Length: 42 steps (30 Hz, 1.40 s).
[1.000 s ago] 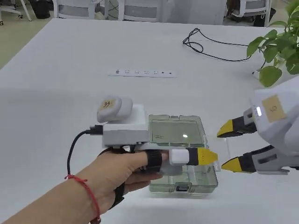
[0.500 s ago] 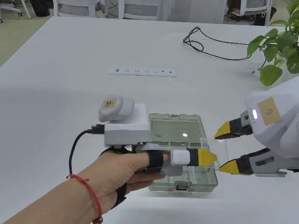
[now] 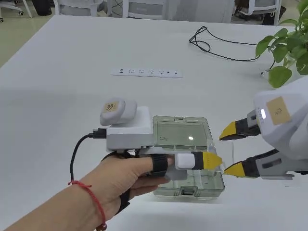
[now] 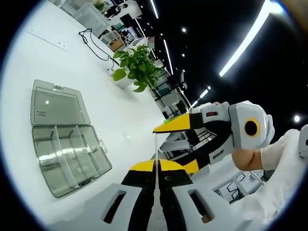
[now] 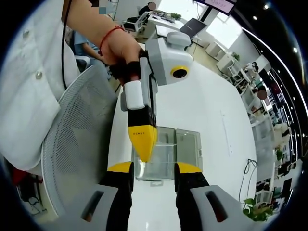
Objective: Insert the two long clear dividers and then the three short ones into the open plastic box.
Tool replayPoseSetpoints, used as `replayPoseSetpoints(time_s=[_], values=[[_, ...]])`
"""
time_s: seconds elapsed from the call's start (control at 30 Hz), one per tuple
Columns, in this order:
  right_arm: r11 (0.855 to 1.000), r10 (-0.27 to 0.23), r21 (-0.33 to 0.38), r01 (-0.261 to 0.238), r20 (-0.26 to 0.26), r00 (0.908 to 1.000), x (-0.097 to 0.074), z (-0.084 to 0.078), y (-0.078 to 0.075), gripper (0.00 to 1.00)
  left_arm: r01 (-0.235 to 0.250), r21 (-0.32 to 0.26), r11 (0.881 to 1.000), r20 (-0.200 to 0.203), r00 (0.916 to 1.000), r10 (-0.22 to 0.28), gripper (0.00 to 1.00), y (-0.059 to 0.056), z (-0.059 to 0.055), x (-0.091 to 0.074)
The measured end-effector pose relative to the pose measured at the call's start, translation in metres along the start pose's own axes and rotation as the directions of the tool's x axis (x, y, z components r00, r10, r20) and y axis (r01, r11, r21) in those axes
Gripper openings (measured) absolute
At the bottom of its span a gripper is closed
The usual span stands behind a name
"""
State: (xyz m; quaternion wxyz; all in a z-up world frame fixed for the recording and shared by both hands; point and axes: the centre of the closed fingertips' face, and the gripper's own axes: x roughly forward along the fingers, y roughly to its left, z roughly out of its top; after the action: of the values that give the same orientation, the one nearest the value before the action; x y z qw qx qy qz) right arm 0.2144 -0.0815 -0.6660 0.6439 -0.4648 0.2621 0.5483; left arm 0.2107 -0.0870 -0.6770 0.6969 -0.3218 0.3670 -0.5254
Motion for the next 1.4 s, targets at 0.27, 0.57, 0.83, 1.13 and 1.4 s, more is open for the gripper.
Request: replayPoseSetpoints(time_s=[0.27, 0.57, 0.83, 1.13, 1.4], values=[[0.994, 0.068, 0.079, -0.074, 0.077, 0.9947, -0.009, 0.002, -0.004, 0.31, -0.036, 0.274, 0.961, -0.037, 0.9982, 0.048, 0.0, 0.005, -0.005, -0.005], [0.954, 0.255, 0.115, -0.278, 0.183, 0.9495, -0.014, 0.007, 0.004, 0.2, 0.039, 0.563, 0.826, -0.104, 0.9942, 0.025, 0.0, -0.006, -0.018, -0.009], [0.903, 0.389, 0.107, -0.417, 0.209, 0.8971, -0.014, 0.015, 0.021, 0.14, 0.114, 0.659, 0.744, -0.139, 0.9899, -0.029, 0.0, -0.019, -0.027, -0.013], [0.86, 0.474, 0.09, -0.502, 0.226, 0.8512, -0.014, 0.021, 0.037, 0.06, 0.14, 0.679, 0.721, -0.139, 0.9884, -0.061, 0.0, -0.026, -0.027, -0.016], [0.852, 0.488, 0.079, -0.517, 0.233, 0.8408, -0.013, 0.022, 0.039, 0.03, 0.134, 0.697, 0.704, -0.136, 0.9893, -0.053, 0.0, -0.025, -0.028, -0.016]])
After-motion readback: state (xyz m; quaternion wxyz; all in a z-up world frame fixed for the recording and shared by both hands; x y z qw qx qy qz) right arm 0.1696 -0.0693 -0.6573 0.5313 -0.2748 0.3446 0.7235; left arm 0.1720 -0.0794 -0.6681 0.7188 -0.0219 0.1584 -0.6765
